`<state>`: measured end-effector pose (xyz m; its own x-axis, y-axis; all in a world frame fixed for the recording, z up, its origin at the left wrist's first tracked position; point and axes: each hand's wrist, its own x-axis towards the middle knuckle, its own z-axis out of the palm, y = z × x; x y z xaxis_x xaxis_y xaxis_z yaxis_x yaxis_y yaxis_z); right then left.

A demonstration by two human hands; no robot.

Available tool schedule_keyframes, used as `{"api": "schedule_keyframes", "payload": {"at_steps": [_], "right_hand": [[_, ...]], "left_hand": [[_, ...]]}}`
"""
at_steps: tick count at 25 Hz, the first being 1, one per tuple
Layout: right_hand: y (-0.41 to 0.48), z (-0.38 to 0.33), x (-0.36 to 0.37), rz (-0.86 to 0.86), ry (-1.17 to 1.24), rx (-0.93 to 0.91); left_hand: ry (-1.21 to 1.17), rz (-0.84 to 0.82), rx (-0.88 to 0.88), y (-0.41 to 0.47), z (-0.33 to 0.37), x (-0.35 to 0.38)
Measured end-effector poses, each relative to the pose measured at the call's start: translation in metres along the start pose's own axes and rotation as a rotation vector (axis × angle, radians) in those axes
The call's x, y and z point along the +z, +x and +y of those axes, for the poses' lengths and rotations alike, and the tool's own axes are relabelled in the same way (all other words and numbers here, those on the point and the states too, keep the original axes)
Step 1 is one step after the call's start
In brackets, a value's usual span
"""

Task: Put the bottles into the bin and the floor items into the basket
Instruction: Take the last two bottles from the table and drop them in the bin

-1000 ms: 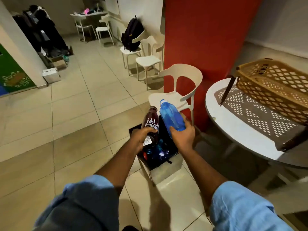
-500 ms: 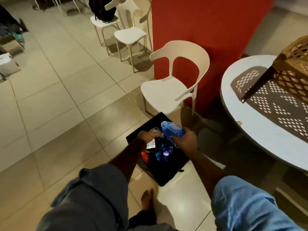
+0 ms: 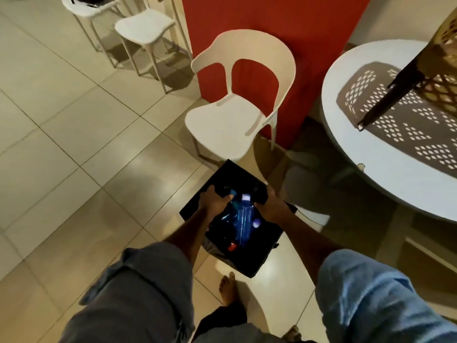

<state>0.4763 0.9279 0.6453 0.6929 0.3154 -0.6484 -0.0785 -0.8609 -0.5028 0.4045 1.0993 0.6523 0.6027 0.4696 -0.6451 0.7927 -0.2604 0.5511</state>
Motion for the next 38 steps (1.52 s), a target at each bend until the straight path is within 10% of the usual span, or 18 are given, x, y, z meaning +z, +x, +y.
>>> {"api": "schedule_keyframes", "payload": {"at_steps": [20, 38], "right_hand": [[-0.103, 0.081, -0.008, 0.278, 0.117, 0.223], [-0.368, 0.340, 0.050, 0.554, 0.362, 0.467]], "left_hand": [[0.165, -0.207, 0.188, -0.072, 0.054, 0.122], [0.421, -0.419, 0.523, -0.351, -0.011, 0.348]]}}
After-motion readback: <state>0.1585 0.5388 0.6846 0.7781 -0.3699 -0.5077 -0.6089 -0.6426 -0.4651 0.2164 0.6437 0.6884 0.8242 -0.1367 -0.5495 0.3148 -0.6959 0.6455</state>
